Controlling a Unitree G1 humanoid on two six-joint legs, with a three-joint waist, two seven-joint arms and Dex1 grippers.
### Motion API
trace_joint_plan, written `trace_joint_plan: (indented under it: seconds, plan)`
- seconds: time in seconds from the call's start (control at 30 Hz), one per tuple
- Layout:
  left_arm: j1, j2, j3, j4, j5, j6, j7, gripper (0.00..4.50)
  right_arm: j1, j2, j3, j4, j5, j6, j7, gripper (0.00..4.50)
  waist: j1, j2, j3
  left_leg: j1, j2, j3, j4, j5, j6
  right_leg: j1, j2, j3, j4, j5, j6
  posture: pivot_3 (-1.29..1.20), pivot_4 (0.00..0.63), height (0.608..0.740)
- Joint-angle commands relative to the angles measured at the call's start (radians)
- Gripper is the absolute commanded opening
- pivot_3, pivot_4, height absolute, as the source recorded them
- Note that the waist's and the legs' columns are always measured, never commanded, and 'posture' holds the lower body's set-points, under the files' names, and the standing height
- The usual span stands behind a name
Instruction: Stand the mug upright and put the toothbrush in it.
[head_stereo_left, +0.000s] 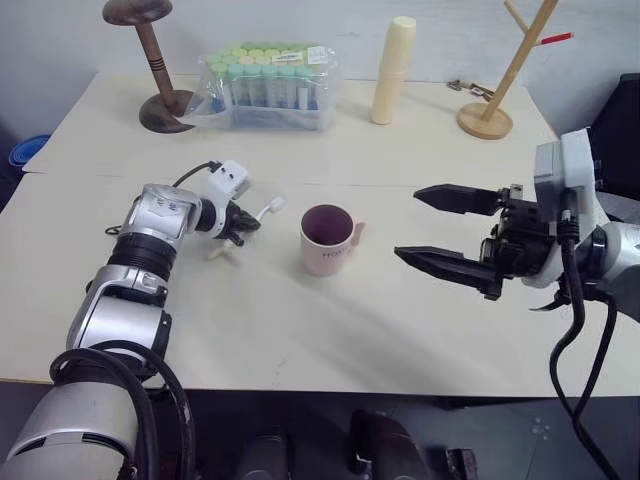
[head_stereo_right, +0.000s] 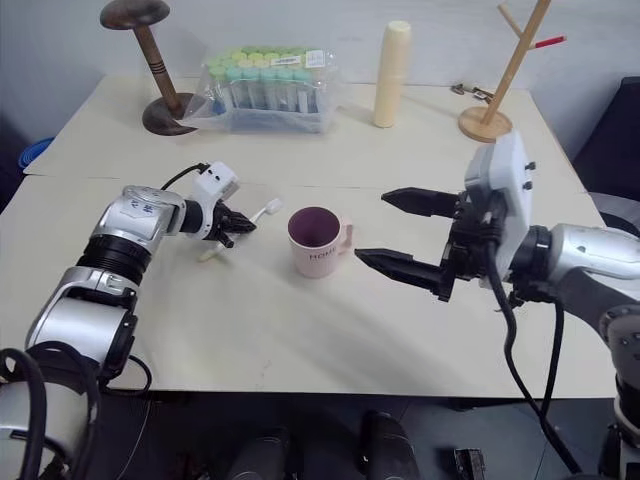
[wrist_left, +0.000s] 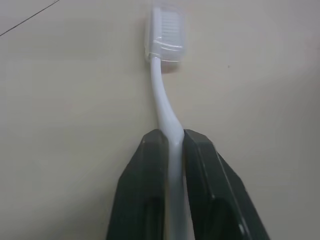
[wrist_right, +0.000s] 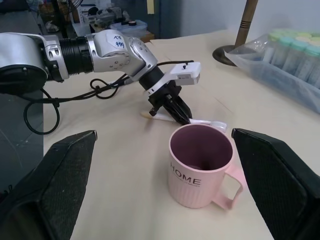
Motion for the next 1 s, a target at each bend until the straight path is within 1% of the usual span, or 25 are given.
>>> trace_joint_plan:
  seconds: [0.03, 0.07, 0.13, 0.17, 0.23, 0.3, 0.37, 0.43, 0.47, 0.53, 0.6, 0.7, 0.77, 0.83, 0.9, 0.93, 1.0]
  plan:
    - [0.013, -0.011, -0.001, 0.017, 0.022, 0.022, -0.023, 0.15, -0.009, -0.025, -0.016, -0.033, -0.016, -0.01, -0.007, 4.5, -0.001, 0.0, 0.0, 0.0, 0.0, 0.0, 0.0, 0.0, 0.0, 0.0, 0.0, 0.0, 0.0, 0.0, 0.0, 0.0, 0.15, 0.74]
    - [0.013, -0.011, 0.003, 0.016, 0.023, 0.025, -0.023, 0.15, -0.007, -0.025, -0.017, -0.033, -0.019, -0.011, -0.006, 4.5, -0.001, 0.0, 0.0, 0.0, 0.0, 0.0, 0.0, 0.0, 0.0, 0.0, 0.0, 0.0, 0.0, 0.0, 0.0, 0.0, 0.15, 0.74]
    - [0.015, -0.012, 0.05, -0.005, -0.01, 0.041, -0.018, 0.15, 0.004, -0.025, -0.02, -0.023, -0.016, 0.006, -0.025, 4.5, -0.001, 0.0, 0.0, 0.0, 0.0, 0.0, 0.0, 0.0, 0.0, 0.0, 0.0, 0.0, 0.0, 0.0, 0.0, 0.0, 0.15, 0.74]
    - [0.008, -0.015, 0.091, -0.015, -0.036, 0.054, 0.0, 0.15, 0.011, -0.022, -0.032, -0.015, 0.011, 0.019, -0.036, 4.5, -0.001, 0.0, 0.0, 0.0, 0.0, 0.0, 0.0, 0.0, 0.0, 0.0, 0.0, 0.0, 0.0, 0.0, 0.0, 0.0, 0.15, 0.74]
    - [0.0, -0.027, 0.18, -0.049, -0.093, 0.035, 0.033, 0.15, 0.023, -0.026, -0.042, -0.017, 0.002, 0.021, -0.049, 4.5, -0.001, 0.0, 0.0, -0.001, 0.0, 0.0, 0.0, 0.0, 0.0, 0.0, 0.0, 0.0, 0.0, 0.0, 0.0, 0.0, 0.15, 0.74]
    - [-0.012, -0.045, 0.293, -0.114, -0.158, -0.008, 0.108, 0.15, 0.026, -0.023, -0.043, -0.011, -0.025, 0.026, -0.091, 4.5, -0.002, 0.0, 0.0, -0.002, 0.001, -0.001, 0.001, 0.0, 0.0, -0.001, 0.0, -0.001, 0.0, 0.0, 0.0, 0.0, 0.15, 0.74]
    - [-0.005, -0.076, 0.388, -0.242, -0.237, -0.041, 0.136, 0.15, 0.031, -0.015, -0.061, -0.005, -0.009, 0.029, -0.118, 4.5, -0.001, -0.001, 0.0, -0.005, 0.001, -0.003, 0.002, 0.0, 0.0, -0.003, -0.001, -0.002, 0.0, 0.0, 0.0, 0.0, 0.15, 0.74]
    - [0.014, -0.131, 0.46, -0.421, -0.35, 0.047, 0.154, 0.15, 0.042, -0.013, -0.082, -0.011, 0.015, 0.029, -0.132, 4.5, 0.0, -0.001, 0.0, -0.009, 0.001, -0.005, 0.005, 0.0, 0.0, -0.004, -0.002, -0.004, 0.0, 0.0, 0.0, 0.0, 0.15, 0.74]
    - [0.024, -0.148, 0.478, -0.477, -0.384, 0.088, 0.165, 0.15, 0.045, -0.013, -0.086, -0.012, 0.021, 0.03, -0.137, 4.5, 0.0, -0.001, 0.0, -0.011, 0.001, -0.008, 0.006, 0.0, 0.0, -0.005, -0.002, -0.006, 0.0, 0.0, 0.001, 0.0, 0.15, 0.74]
    - [0.076, -0.215, 0.46, -0.663, -0.446, 0.125, 0.181, 0.15, 0.069, -0.011, -0.1, -0.015, 0.015, 0.031, -0.144, 4.5, 0.0, 0.0, 0.0, -0.011, 0.0, -0.009, 0.007, 0.0, 0.0, -0.004, -0.003, -0.006, 0.0, 0.0, 0.001, 0.0, 0.15, 0.74]
    - [0.124, -0.283, 0.427, -0.795, -0.48, 0.14, 0.21, 0.15, 0.092, -0.013, -0.105, -0.018, -0.001, 0.025, -0.142, 4.5, 0.001, 0.0, 0.0, -0.011, 0.0, -0.01, 0.007, 0.0, 0.0, -0.002, -0.003, -0.007, -0.001, 0.001, 0.001, 0.0, 0.15, 0.74]
    - [0.172, -0.341, 0.391, -0.849, -0.473, 0.128, 0.258, 0.15, 0.106, -0.013, -0.107, -0.015, -0.008, 0.015, -0.138, 4.5, -0.001, 0.0, 0.0, -0.011, 0.0, -0.01, 0.008, 0.0, 0.0, -0.002, -0.003, -0.006, 0.0, 0.001, 0.002, 0.0, 0.15, 0.74]
    - [0.205, -0.382, 0.36, -0.844, -0.45, 0.081, 0.283, 0.15, 0.112, -0.012, -0.106, -0.01, -0.021, 0.008, -0.138, 4.5, -0.002, 0.0, 0.0, -0.01, 0.0, -0.01, 0.009, 0.0, 0.0, -0.001, -0.002, -0.006, 0.0, 0.002, 0.002, 0.0, 0.15, 0.74]
    - [0.228, -0.399, 0.33, -0.814, -0.41, 0.005, 0.292, 0.15, 0.116, -0.005, -0.108, -0.004, -0.028, 0.004, -0.139, 4.5, -0.004, 0.0, 0.0, -0.009, 0.0, -0.01, 0.009, 0.0, 0.0, -0.001, -0.001, -0.005, 0.0, 0.002, 0.002, 0.0, 0.15, 0.74]
    - [0.247, -0.409, 0.321, -0.779, -0.4, -0.035, 0.292, 0.87, 0.123, 0.001, -0.112, 0.0, -0.028, 0.001, -0.143, 4.5, -0.001, 0.0, 0.0, -0.009, 0.0, -0.01, 0.008, 0.0, 0.0, -0.001, -0.001, -0.005, 0.0, 0.002, 0.002, 0.0, 0.15, 0.74]
    - [0.26, -0.409, 0.314, -0.778, -0.404, -0.046, 0.274, 1.1, 0.127, 0.002, -0.112, 0.001, -0.029, -0.001, -0.143, 4.5, -0.001, 0.0, 0.0, -0.01, 0.0, -0.01, 0.008, 0.0, 0.0, -0.001, -0.001, -0.005, 0.0, 0.002, 0.002, 0.0, 0.15, 0.74]
    - [0.275, -0.408, 0.308, -0.805, -0.433, -0.027, 0.256, 1.71, 0.138, 0.002, -0.114, 0.0, -0.034, -0.008, -0.137, 4.5, -0.001, 0.0, 0.0, -0.01, 0.0, -0.01, 0.008, 0.0, 0.0, -0.001, -0.001, -0.005, -0.001, 0.002, 0.002, 0.0, 0.15, 0.74]
